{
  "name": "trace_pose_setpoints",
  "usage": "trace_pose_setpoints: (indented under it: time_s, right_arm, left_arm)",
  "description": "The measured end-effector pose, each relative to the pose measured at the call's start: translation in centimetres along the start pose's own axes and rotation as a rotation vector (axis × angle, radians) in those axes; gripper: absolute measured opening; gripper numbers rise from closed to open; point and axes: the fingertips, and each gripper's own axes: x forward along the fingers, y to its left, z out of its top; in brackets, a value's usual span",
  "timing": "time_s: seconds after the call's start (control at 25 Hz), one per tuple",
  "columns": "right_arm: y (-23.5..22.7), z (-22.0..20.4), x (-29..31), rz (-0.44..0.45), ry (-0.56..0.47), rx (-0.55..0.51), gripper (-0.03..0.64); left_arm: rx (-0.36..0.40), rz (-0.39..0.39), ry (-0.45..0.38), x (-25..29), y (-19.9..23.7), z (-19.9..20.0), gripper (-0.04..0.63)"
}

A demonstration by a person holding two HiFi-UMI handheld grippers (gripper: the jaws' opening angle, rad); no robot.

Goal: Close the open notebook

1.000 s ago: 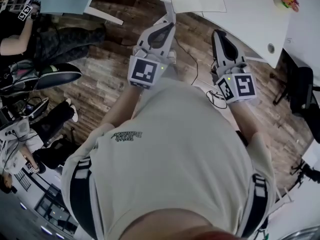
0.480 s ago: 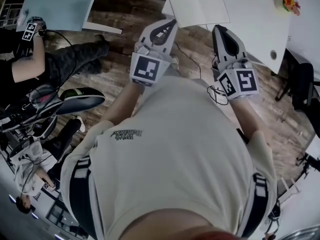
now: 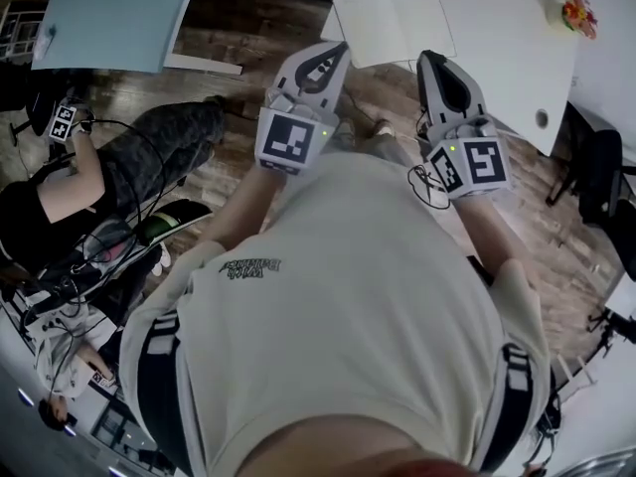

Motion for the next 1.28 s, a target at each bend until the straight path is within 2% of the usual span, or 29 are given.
trace_pose_setpoints:
  time_s: [0.56, 0.84, 1.12, 1.2, 1.28]
  right_arm:
    - [-1.0, -0.8, 0.2, 0.106, 0.068, -0.004, 0.003]
    - [-2.4, -3.3, -0.3, 0.158, 0.119, -0.040, 0.003]
    - [-0.7, -6.7, 3.3, 0.191, 0.221, -0.091, 0.009]
    - [-0.3, -8.1, 4.6, 0.203, 0.257, -0.086, 0.063]
    - [0.1, -9.8, 6.0, 0.209, 0.294, -0.062, 0.071]
  left_arm:
    - [-0.046, 0.106, 0.028, 0.7, -0.4, -0.3, 0.014]
    - [-0.069, 0.153, 0.076, 1.6, -2.4, -3.2, 0.014]
    - [-0.104, 0.156, 0.125, 2.3, -0.1, -6.9, 0.014]
    - [-0.116, 0.154, 0.142, 2.9, 0.8, -8.3, 0.014]
    - [-0.128, 0.151, 0.160, 3.4, 1.7, -9.8, 0.014]
